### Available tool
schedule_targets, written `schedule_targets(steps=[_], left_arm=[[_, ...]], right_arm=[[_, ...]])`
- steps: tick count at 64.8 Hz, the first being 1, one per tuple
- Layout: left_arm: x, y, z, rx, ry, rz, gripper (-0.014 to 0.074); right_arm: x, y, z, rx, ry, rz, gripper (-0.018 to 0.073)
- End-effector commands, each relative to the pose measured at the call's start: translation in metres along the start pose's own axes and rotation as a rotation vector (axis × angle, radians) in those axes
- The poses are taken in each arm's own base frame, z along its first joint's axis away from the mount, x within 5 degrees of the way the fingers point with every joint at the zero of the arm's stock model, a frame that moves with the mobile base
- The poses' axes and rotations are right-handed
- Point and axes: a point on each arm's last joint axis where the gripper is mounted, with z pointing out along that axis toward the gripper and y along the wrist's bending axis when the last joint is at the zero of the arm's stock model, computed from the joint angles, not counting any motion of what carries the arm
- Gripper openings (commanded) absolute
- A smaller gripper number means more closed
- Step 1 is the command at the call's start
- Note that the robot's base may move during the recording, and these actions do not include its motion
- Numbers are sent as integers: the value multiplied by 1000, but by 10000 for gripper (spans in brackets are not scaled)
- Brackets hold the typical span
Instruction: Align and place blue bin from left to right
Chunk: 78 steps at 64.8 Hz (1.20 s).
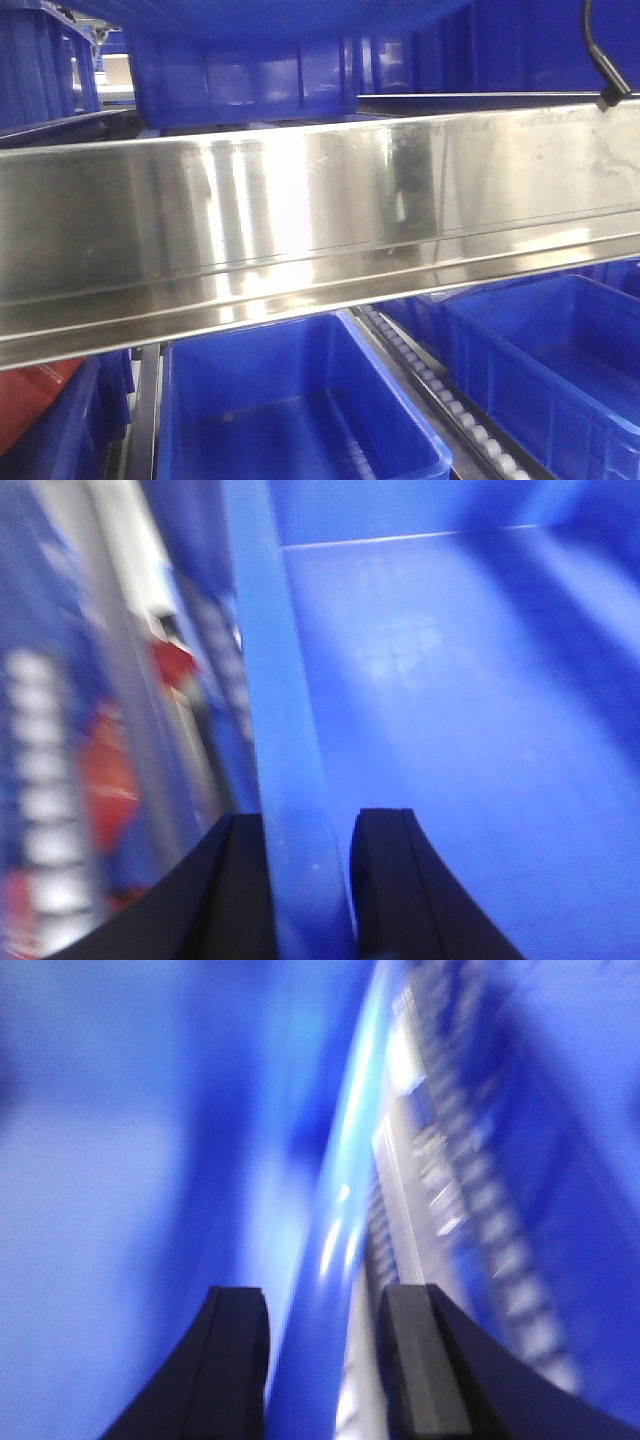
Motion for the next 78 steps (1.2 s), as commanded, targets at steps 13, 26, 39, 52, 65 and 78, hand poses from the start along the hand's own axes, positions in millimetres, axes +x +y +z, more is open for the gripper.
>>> schedule_targets(steps=[13, 26, 39, 52, 65, 78], left_arm=[[-7, -22, 23, 147, -18, -51, -10], [-6, -23, 49, 104, 24, -44, -8], [-6, -17, 64, 20, 28, -31, 192], [-6, -17, 66, 19, 32, -30, 584], [-8, -16, 52, 28, 5, -34, 599], [-10, -12, 12, 49, -71, -43, 598]], right_arm=[[-5, -8, 44, -3, -89, -10, -79], [3, -12, 67, 10, -41, -12, -79], [4, -12, 67, 11, -28, -11, 140], [6, -12, 67, 13, -9, -11, 571], [3, -12, 55, 4, -17, -3, 567], [-5, -13, 23, -11, -50, 10, 349]])
